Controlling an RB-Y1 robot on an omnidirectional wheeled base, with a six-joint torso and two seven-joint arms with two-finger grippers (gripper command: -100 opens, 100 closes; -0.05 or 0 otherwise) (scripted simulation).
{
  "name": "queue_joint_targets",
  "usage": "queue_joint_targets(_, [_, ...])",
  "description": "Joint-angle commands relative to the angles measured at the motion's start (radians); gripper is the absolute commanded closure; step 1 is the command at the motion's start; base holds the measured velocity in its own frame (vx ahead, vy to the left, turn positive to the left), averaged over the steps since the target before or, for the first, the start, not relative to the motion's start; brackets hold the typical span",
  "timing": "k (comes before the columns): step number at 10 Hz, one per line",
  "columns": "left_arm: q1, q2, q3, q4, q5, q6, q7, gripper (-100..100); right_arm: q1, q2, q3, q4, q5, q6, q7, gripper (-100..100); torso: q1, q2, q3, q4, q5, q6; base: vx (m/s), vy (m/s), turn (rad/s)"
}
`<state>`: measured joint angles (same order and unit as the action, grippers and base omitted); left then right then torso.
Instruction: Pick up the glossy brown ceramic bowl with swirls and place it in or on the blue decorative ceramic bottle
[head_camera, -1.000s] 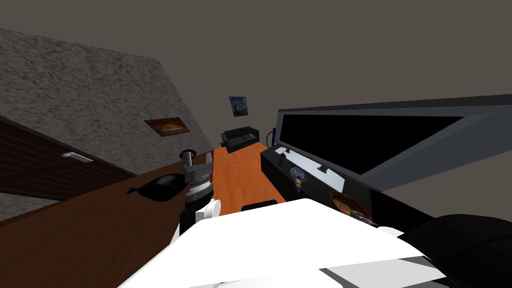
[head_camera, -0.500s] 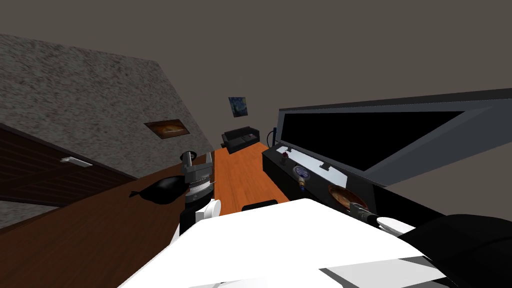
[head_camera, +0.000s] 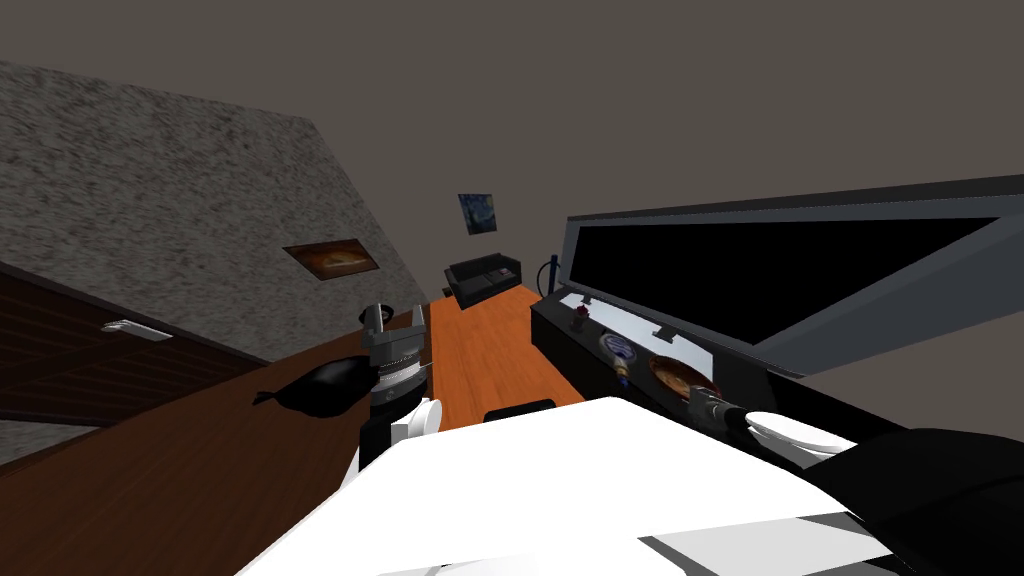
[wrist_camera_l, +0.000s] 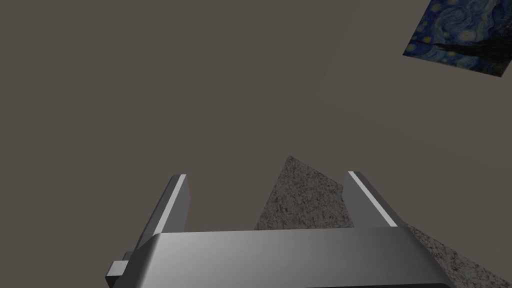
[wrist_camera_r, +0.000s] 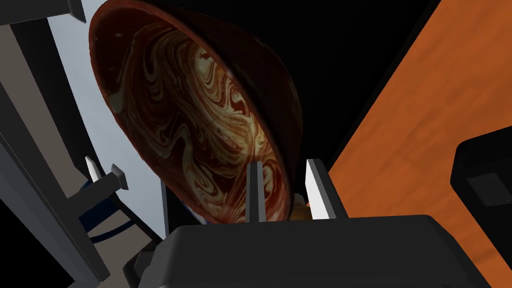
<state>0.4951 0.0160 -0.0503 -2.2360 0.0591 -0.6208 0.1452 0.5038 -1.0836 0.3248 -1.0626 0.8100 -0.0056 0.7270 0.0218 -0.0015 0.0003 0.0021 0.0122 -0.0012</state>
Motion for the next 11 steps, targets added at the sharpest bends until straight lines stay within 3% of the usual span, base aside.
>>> queue_joint_targets(1, [0.000,0.000,0.000,0.000,0.000,0.000,0.000,0,-0.009,-0.035,-0.007,-0.041,-0.036,-0.014,-0.037,100,0.000,0.000,0.000,0.000,0.000,0.000,0.143,0.187,-0.073])
queue_joint_targets(6, [0.000,0.000,0.000,0.000,0.000,0.000,0.000,0,-0.017,-0.097,-0.030,-0.111,-0.099,-0.058,-0.101,100,0.008,0.000,0.001,0.002,0.003,-0.001,0.101,0.216,-0.023])
queue_joint_targets(8, [0.000,0.000,0.000,0.000,0.000,0.000,0.000,0,-0.013,-0.145,-0.047,-0.146,-0.136,-0.095,-0.139,100,0.003,0.000,0.001,0.002,0.003,0.000,0.111,0.183,-0.021])
queue_joint_targets(11, [0.000,0.000,0.000,0.000,0.000,0.000,0.000,0,0.003,-0.199,-0.060,-0.154,-0.155,-0.140,-0.157,100,0.004,0.000,0.002,0.003,0.004,0.001,0.111,0.144,0.002])
